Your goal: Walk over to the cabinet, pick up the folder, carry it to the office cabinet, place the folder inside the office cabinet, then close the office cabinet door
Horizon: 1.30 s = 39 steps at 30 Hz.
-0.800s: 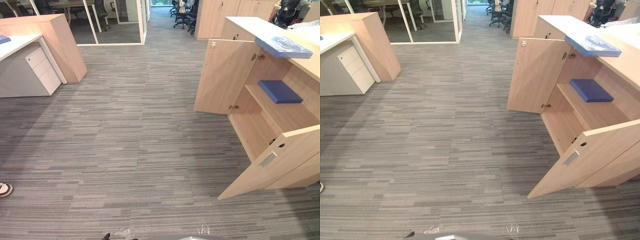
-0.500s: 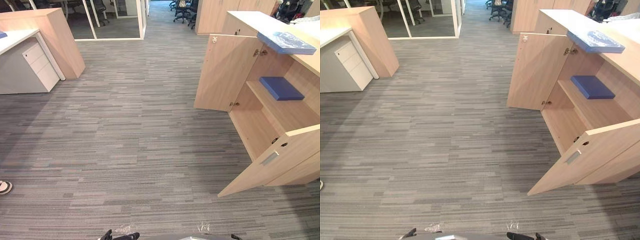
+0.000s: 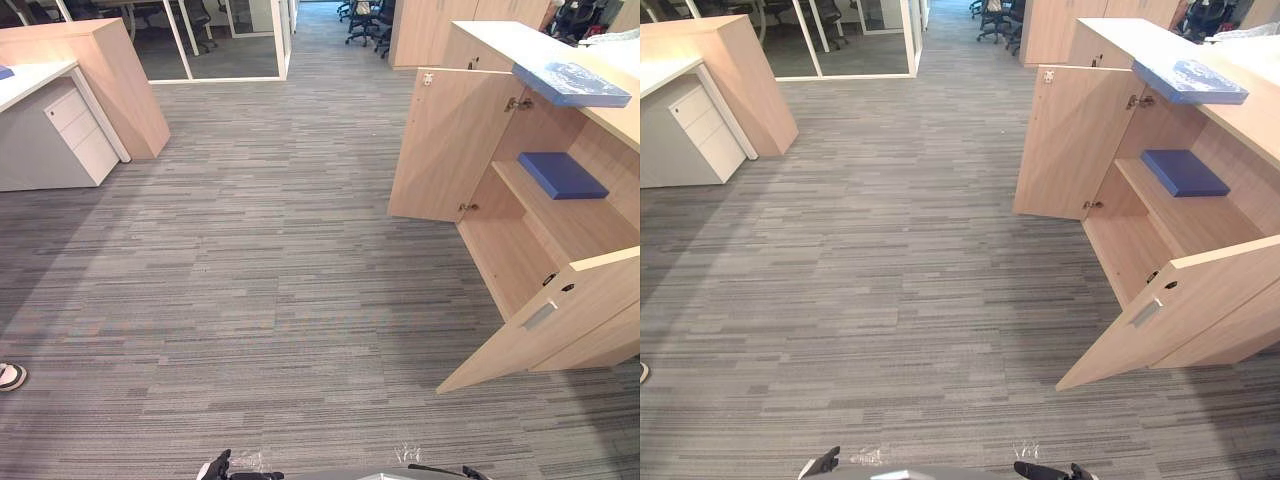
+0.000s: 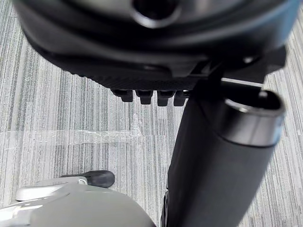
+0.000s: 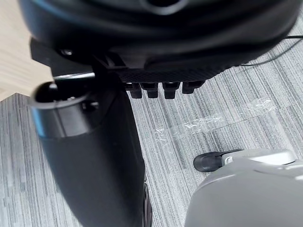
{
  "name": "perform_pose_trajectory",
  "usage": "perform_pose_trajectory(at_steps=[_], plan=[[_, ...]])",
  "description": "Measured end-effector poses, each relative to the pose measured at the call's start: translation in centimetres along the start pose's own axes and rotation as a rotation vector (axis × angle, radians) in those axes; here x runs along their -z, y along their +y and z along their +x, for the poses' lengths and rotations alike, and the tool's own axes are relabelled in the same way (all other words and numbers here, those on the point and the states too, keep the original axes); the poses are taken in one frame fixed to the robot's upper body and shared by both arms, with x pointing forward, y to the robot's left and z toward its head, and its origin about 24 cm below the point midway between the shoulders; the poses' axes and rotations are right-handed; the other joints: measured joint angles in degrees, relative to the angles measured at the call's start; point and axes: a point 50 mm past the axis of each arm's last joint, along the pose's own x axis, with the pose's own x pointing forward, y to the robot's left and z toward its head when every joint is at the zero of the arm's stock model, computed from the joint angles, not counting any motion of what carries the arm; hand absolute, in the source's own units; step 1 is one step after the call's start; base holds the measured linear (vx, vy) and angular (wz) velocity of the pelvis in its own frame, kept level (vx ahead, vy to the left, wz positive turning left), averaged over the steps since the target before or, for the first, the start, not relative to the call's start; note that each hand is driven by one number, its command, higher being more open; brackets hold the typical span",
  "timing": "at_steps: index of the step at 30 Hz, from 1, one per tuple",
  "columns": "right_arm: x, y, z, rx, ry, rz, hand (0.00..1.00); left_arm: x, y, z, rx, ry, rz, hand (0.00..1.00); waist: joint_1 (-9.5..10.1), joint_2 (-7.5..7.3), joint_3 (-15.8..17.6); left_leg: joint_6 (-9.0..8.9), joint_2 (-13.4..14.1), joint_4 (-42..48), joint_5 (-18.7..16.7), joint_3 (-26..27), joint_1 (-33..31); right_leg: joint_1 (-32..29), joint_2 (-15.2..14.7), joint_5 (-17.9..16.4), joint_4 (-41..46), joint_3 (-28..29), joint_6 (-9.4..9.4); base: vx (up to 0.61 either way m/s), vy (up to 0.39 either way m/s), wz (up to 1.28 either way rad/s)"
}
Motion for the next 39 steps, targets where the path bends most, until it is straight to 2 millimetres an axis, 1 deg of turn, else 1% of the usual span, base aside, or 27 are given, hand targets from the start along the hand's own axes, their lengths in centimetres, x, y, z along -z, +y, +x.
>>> perform_pose_trajectory(at_steps=[4,18,27,31,32,34,35,36,37,38,39], plan=[[0.0,0.1,0.0,0.013,-0.004,0.042,1.0,0.0,0.0,0.0,-0.015,-0.005,0.025,1.0,-0.1,-0.05,0.04,0.01,0.0,0.0,0.0,0.04,0.02,0.0,0.0,0.0,0.0,0.02,-0.01,-0.03,-0.005,0.0],[-0.3,0.2,0.0,0.029,-0.029,0.029,1.0,-0.4,0.2,0.0,-0.046,-0.031,0.02,1.0,-0.15,-0.25,1.32,-0.04,0.0,0.06,-0.03,0.34,0.04,0.05,0.0,0.26,-0.25,0.23,-0.4,-0.01,-0.001,-0.01],[-0.3,0.3,0.0,0.027,-0.027,0.029,1.0,-0.4,0.3,0.0,-0.048,-0.03,0.014,1.0,-0.08,-0.49,1.48,-0.04,-0.06,0.29,-0.03,0.06,0.03,0.3,-0.07,0.26,-0.29,-0.06,-0.4,0.0,0.0,0.01],[-0.3,0.4,-0.1,0.022,-0.028,0.024,1.0,-0.5,0.4,0.0,-0.054,-0.03,0.007,1.0,-0.05,-0.89,1.78,-0.25,-0.11,1.59,-0.42,-0.72,-0.6,0.64,-0.15,0.19,-0.3,-0.91,-0.47,0.0,-0.002,0.12],[-0.4,0.6,-0.1,0.018,-0.028,0.025,1.0,-0.6,0.6,0.1,-0.059,-0.036,0.006,1.0,-0.13,-1.28,2.15,-0.45,-0.17,5.78,-2.33,-1.45,-3.08,0.34,-0.23,-0.05,0.08,-1.73,-0.81,-0.06,-0.01,0.32],[-0.6,0.5,0.0,0.02,-0.033,0.031,1.0,-1.1,0.6,0.1,-0.073,-0.053,-0.044,1.0,0.1,-0.99,3.34,-1.63,0.48,16.36,-7.14,-1.84,-8.05,-0.17,0.29,-1.44,1.63,-2.87,-2.14,-0.09,-0.003,0.33],[-0.9,0.3,0.0,0.027,-0.045,0.039,1.0,-1.6,0.6,0.1,-0.079,-0.079,-0.091,1.0,0.38,-0.41,4.58,-3.27,1.44,25.4,-9.55,-1.05,-11.67,-0.03,0.82,-2.99,3.32,-3.26,-2.95,-0.08,0.019,0.22],[-1.0,0.3,0.0,0.027,-0.051,0.04,1.0,-1.8,0.6,0.1,-0.082,-0.087,-0.1,1.0,0.45,-0.45,4.84,-3.49,1.59,27.76,-9.78,-0.76,-12.63,0.1,0.81,-3.35,3.7,-3.23,-3.14,-0.06,0.037,0.17],[-1.3,0.2,0.0,0.03,-0.064,0.044,1.0,-2.4,0.7,0.0,-0.094,-0.123,-0.149,1.0,0.65,-0.13,5.49,-3.47,2.83,37.37,-11.08,1.37,-17.58,0.12,0.86,-4.51,5.59,-3.21,-3.46,0.01,0.04,0.03],[-1.3,0.1,0.0,0.035,-0.063,0.048,1.0,-2.6,0.4,-0.1,-0.095,-0.139,-0.179,1.0,0.91,0.06,5.52,-2.97,4.07,41.33,-12.51,2.81,-19.96,0.15,0.66,-5.34,6.74,-3.17,-3.24,0.06,0.059,-0.02],[-1.2,0.0,0.0,0.041,-0.054,0.054,1.0,-2.8,0.4,-0.1,-0.101,-0.15,-0.188,1.0,1.12,0.12,5.46,-2.6,5.32,41.96,-13.14,3.82,-21.76,0.6,-0.21,-6.17,7.35,-3.01,-2.57,0.07,0.042,-0.07]])
